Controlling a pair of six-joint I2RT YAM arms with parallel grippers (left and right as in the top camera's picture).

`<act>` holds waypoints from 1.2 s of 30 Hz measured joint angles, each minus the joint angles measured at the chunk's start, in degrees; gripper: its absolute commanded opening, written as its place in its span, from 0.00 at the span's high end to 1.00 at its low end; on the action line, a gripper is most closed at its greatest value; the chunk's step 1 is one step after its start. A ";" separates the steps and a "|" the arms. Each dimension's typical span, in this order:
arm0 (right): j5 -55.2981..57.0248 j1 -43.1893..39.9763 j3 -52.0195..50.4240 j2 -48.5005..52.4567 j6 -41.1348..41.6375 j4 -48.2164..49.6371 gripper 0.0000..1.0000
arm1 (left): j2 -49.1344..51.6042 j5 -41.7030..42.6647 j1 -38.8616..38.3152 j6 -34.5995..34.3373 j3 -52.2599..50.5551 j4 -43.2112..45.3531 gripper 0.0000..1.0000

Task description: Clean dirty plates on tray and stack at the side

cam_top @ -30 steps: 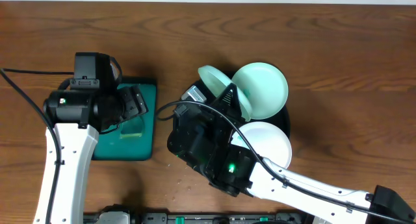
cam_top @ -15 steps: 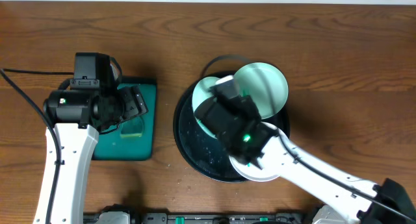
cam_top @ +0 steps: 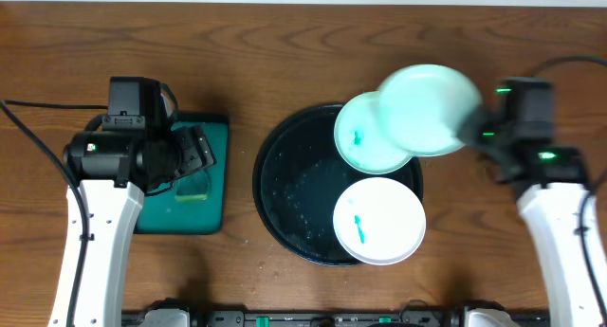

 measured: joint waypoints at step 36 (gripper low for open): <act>-18.73 -32.20 1.66 10.88 -15.19 6.01 0.16 | 0.00 0.00 -0.04 0.02 0.00 -0.44 0.18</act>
